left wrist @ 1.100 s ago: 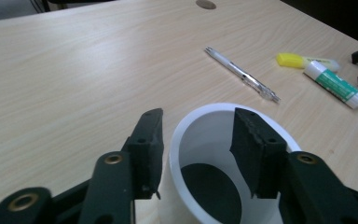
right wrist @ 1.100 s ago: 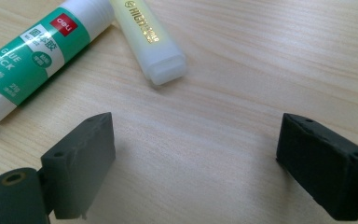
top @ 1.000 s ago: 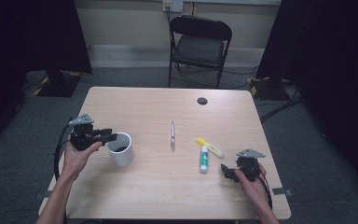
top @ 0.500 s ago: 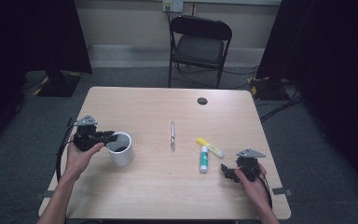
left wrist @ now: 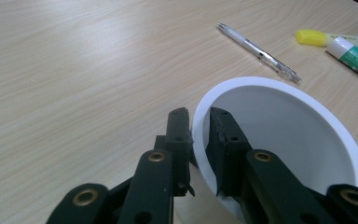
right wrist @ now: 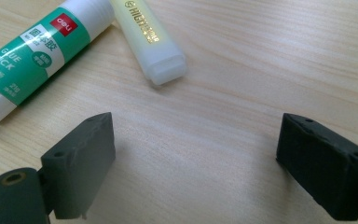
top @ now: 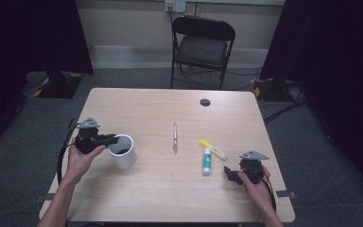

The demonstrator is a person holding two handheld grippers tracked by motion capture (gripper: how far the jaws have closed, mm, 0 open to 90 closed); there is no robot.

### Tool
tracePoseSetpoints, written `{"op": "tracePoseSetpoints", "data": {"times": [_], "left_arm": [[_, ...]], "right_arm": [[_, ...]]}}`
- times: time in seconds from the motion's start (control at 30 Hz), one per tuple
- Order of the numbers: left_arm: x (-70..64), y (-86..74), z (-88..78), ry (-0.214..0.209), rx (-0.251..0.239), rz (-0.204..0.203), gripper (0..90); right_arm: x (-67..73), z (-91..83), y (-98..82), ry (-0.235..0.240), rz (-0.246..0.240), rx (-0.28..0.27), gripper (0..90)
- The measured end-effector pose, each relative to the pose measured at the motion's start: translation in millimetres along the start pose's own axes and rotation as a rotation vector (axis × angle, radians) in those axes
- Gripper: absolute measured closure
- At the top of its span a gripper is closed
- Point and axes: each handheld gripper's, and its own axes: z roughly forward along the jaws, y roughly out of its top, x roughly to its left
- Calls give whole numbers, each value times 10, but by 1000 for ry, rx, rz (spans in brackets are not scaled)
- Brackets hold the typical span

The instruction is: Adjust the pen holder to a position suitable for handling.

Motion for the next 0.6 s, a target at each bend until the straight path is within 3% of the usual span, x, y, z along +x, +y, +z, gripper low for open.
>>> {"op": "tracePoseSetpoints", "data": {"times": [0.6], "left_arm": [[-77,17,32,-32,11,20,791]], "right_arm": [[0,0,0,0,0,0,108]]}}
